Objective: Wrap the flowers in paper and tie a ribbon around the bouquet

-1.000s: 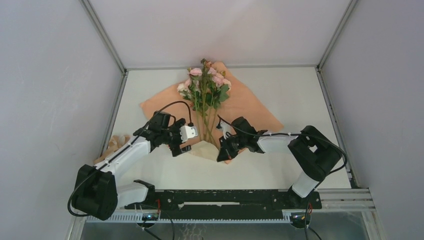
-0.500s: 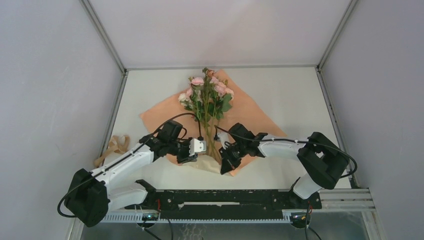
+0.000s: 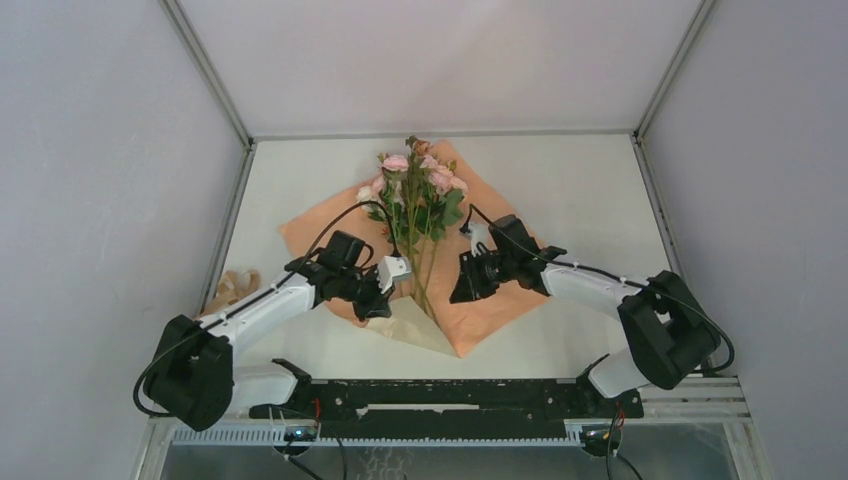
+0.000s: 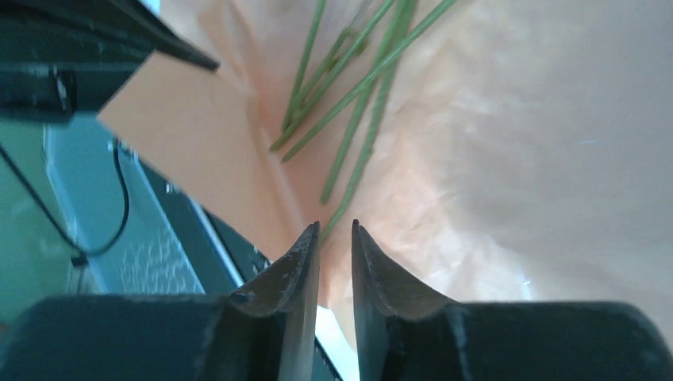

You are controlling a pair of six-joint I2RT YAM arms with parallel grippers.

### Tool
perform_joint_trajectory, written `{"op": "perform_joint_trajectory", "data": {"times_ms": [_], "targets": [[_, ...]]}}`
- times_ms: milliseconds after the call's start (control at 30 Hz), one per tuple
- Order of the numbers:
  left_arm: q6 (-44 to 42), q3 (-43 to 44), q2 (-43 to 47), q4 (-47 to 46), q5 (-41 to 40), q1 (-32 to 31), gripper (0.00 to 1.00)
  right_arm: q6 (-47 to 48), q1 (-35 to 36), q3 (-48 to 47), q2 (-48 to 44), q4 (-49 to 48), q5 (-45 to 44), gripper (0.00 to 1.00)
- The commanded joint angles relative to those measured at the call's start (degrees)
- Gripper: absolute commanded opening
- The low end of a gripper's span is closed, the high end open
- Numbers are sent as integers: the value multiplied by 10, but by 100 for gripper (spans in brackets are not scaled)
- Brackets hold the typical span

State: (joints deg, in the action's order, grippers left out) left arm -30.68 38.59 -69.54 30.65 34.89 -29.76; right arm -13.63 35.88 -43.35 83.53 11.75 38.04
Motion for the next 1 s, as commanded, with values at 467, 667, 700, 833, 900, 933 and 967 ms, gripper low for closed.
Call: {"op": "perform_joint_trajectory", "data": {"times_ms": [467,667,700,833,900,933,967], "targets": [[103,60,-58,-29,-22,90,0,-154,-58,-11,157,-1,-266,0],[145,98,-149,-26,-61,108,0,-133,-61,-14,154,18,-271,0],[147,101,-160,-25,-63,108,0,-120,-61,-17,150,22,-269,0],[150,106,-184,-27,-70,109,0,-38,-30,-45,106,58,-259,9],[151,105,-185,-30,-75,108,0,-5,-10,-55,65,65,-253,16],[154,103,-183,-34,-80,108,0,2,-4,-57,46,63,-247,19],[157,101,-183,-39,-85,109,0,5,-1,-58,26,59,-238,22]]}}
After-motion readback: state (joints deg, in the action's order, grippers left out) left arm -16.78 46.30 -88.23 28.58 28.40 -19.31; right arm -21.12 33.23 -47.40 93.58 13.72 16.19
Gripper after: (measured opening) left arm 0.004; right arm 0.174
